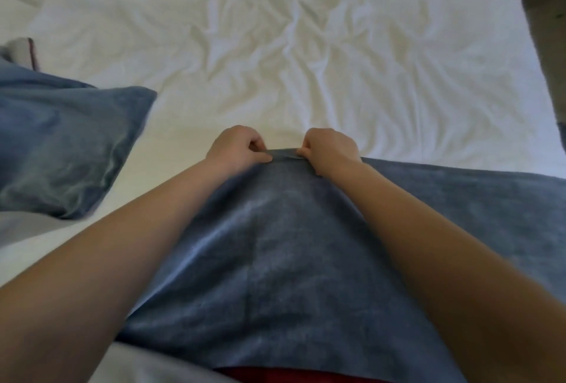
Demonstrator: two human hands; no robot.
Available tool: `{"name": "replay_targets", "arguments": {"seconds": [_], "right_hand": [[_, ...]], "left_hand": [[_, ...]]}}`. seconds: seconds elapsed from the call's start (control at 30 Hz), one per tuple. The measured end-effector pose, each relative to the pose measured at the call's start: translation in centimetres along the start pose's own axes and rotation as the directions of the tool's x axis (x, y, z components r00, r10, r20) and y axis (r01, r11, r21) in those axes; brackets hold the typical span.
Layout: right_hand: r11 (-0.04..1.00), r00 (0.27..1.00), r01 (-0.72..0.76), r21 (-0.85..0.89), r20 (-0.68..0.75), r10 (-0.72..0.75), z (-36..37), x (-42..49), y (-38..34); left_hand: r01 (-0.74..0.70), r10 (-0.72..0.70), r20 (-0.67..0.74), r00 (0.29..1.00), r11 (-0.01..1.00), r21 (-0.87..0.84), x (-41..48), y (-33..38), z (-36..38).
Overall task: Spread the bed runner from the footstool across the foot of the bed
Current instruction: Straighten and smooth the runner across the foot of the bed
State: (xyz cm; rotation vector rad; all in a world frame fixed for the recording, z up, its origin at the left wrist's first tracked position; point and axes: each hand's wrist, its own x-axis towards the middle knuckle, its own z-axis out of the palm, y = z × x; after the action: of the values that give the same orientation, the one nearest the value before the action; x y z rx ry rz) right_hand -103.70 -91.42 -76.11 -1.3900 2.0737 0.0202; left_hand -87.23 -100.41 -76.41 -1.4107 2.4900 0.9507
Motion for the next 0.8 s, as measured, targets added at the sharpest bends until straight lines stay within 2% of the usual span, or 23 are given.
{"name": "replay_targets", "arguments": {"seconds": [0.1,0.27,0.37,0.43,0.5,0.57,0.63,0.7,0.8], "right_hand": [[0.998,0.994,-0.041,-0.049,-0.105,0.036,1.4,-0.5,0.0],[0.988,0.983,-0.114,-0.105,-0.157,0.096,2.2,-0.6,-1.0],[0.966,0.97,-0.203,-0.16,-0.17,0.176,2.6,-0.9,-2.0],[0.945,0.953,-0.273,-0.178,-0.186,0.24,3.1,-1.2,-2.9],[0.931,0.938,-0.315,-0.184,-0.213,0.275,3.4,-1.3,-3.9],[0.921,0.922,-0.342,-0.186,-0.253,0.292,3.6,-1.4,-4.6],[0.917,0.91,-0.358,-0.176,-0.285,0.301,3.9,-1.4,-5.0],[0.912,0.898,-0.381,-0.152,-0.294,0.326,4.3,-1.5,-5.3],[0.895,0.867,-0.433,-0.105,-0.322,0.381,4.7,-1.7,-5.9]], "left_hand": [[0.059,-0.061,0.047,0.997,0.997,0.046,-0.4,-0.4,1.0],[0.203,-0.178,0.203,0.963,0.973,-0.108,-2.5,-4.5,-1.7],[0.254,-0.189,0.342,0.921,0.954,-0.159,-4.7,-6.9,-4.1],[0.221,-0.141,0.398,0.906,0.961,-0.164,-6.1,-8.2,-5.3],[0.094,-0.069,0.309,0.949,0.993,-0.067,-6.4,-9.2,-6.0],[-0.019,0.01,0.051,0.999,0.984,0.178,-5.6,-9.5,-6.5],[-0.051,0.11,-0.134,0.985,0.922,0.384,-4.6,-9.3,-6.5],[-0.056,0.141,-0.153,0.978,0.888,0.456,-4.0,-9.4,-5.6],[-0.007,0.042,-0.108,0.993,0.951,0.311,-4.5,-10.5,-4.5]]}}
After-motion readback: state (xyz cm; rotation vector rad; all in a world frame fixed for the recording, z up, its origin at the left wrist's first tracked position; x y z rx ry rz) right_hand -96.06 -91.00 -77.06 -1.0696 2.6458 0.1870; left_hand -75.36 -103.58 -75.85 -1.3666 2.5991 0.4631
